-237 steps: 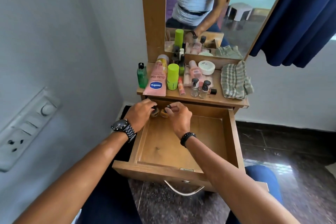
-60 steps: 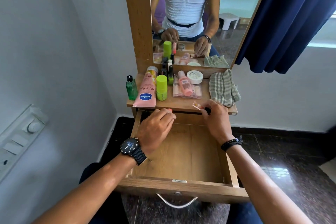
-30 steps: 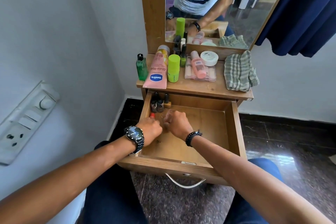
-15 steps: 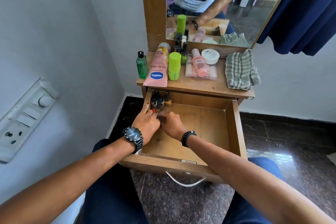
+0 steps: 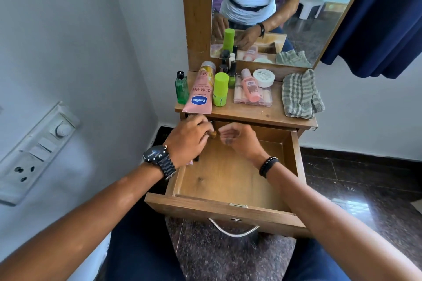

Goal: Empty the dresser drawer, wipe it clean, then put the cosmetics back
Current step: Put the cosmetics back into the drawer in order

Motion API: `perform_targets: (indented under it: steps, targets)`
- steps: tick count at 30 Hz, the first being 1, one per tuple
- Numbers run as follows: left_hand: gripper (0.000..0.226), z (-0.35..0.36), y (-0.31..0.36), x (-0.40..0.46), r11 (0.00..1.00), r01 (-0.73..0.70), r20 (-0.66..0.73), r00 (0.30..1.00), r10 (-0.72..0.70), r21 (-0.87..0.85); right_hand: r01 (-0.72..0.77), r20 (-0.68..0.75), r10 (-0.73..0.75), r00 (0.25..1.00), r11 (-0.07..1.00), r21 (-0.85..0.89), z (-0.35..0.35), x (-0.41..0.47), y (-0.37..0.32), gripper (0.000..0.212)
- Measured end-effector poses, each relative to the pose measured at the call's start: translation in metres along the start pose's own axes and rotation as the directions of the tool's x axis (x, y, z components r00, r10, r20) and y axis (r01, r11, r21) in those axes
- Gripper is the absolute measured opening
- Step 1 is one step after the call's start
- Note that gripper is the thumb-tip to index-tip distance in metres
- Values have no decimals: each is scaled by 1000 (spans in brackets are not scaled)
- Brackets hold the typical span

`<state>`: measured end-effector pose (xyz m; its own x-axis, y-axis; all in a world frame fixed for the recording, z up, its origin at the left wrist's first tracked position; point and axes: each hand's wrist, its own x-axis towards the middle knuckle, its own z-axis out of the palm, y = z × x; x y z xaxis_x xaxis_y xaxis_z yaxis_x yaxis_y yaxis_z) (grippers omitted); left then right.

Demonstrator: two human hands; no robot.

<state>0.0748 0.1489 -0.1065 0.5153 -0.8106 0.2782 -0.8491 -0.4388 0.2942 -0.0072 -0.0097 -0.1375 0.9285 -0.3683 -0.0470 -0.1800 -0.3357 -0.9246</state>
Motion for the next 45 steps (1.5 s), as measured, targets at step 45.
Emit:
perform_targets:
  steps: [45]
  targets:
    - [39, 34, 31, 22, 690, 518, 406, 848, -340, -506, -303, -200, 280, 939, 948, -96, -69, -65, 5, 26]
